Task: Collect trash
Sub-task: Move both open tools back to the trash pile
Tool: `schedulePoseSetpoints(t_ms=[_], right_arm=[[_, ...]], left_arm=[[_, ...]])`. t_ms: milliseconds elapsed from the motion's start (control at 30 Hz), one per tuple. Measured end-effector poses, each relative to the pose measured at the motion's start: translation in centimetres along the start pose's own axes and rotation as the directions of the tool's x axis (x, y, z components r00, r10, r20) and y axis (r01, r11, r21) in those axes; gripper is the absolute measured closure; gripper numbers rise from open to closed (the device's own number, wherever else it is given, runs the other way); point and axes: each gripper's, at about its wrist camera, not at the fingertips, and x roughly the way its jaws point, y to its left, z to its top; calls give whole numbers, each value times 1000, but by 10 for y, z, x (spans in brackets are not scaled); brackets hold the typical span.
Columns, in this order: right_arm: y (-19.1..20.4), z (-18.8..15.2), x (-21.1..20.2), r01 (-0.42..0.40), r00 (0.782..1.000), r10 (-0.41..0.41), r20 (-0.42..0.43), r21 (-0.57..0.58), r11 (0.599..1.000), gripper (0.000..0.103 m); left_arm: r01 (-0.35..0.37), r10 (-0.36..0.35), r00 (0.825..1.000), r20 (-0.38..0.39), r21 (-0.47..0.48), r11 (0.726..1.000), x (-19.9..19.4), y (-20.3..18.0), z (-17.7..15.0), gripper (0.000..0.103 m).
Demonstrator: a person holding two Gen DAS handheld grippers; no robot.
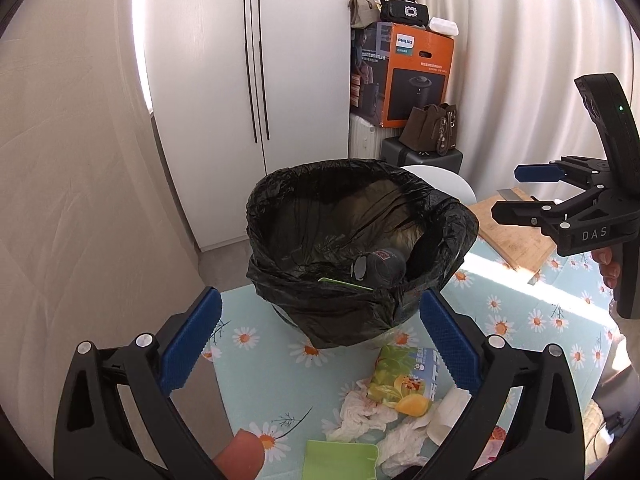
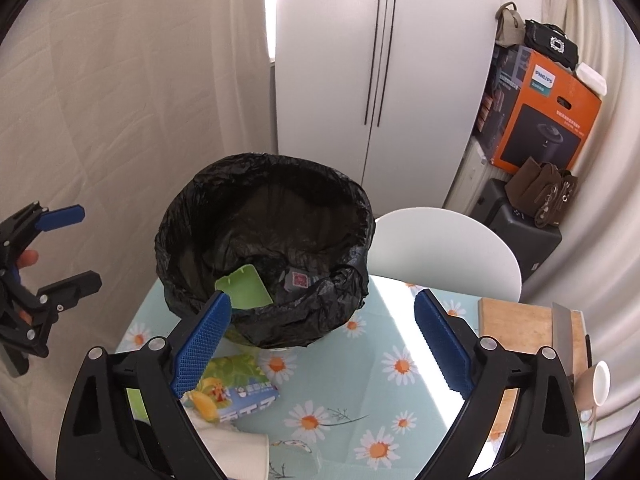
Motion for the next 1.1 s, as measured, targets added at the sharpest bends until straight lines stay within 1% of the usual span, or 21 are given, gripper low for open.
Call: schedulePoseSetpoints(t_ms=[167,267,400,500,600,700,800,933,1100], right_arm=[[13,-18,-9,-15,1000,14,-18,-47,999,14],[18,-29,-13,-41,999,39,-34,-59,997,14],[20,-41,-17,-104,993,103,-55,-34,994,14],[24,-52,-16,-100,993,96,-70,-48,994,14],[24,-61,-14,-117,990,113,-89,-40,992,14],[21,-71,-10,-99,990,93,-108,-51,994,14],[17,-81,-5,-99,987,91,-134,-56,993,14],[8,-94,1,-93,983,83,-166,-57,994,14],[1,-111,9,-107,975,90,-205,-73,992,14]], left_arm=[[-26,25,999,-28,-34,999,-17,-7,-22,6],[-49,47,998,-35,-58,997,-26,-12,-35,6],[-77,71,995,-64,-94,993,-33,-17,-52,6],[-100,92,992,-84,-100,990,-37,-23,-65,6],[-118,106,988,-111,-112,987,-39,-28,-79,6],[-132,113,983,-144,-126,983,-40,-34,-91,6],[-129,107,982,-157,-140,982,-45,-39,-101,6],[-160,132,976,-174,-156,975,-49,-47,-113,6],[-174,134,970,-202,-198,965,-52,-55,-130,6]])
